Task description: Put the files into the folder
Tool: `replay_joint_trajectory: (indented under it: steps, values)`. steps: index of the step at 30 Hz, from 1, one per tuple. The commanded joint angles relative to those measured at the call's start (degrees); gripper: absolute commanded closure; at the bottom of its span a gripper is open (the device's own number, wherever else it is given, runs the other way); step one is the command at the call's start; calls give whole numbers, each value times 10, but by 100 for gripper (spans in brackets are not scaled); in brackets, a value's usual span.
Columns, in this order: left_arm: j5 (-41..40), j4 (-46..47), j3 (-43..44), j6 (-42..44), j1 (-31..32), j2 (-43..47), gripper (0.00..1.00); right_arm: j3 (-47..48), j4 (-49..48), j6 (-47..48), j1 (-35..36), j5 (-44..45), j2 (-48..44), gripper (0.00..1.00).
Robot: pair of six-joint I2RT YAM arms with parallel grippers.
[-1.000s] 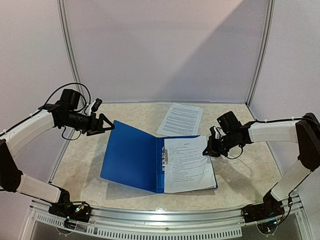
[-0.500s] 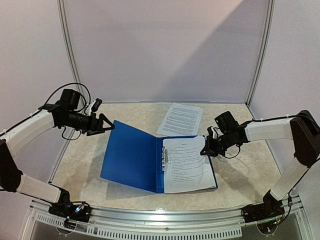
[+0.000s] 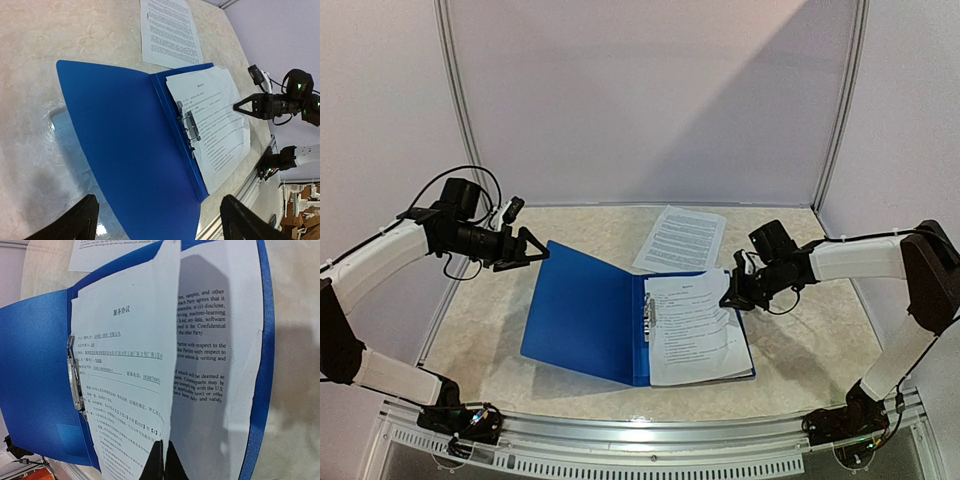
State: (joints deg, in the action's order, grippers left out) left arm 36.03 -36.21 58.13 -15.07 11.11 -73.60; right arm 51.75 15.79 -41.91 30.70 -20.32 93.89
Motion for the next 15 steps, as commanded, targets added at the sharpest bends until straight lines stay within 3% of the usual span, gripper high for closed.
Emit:
replay_joint_trajectory:
  steps: [1, 15]
  values:
    - [6, 5, 8, 5, -7, 3, 14, -4, -35, -21, 3, -11, 11, 100]
    - [6, 4, 8, 6, -8, 5, 14, -19, -42, -37, 6, -8, 18, 97]
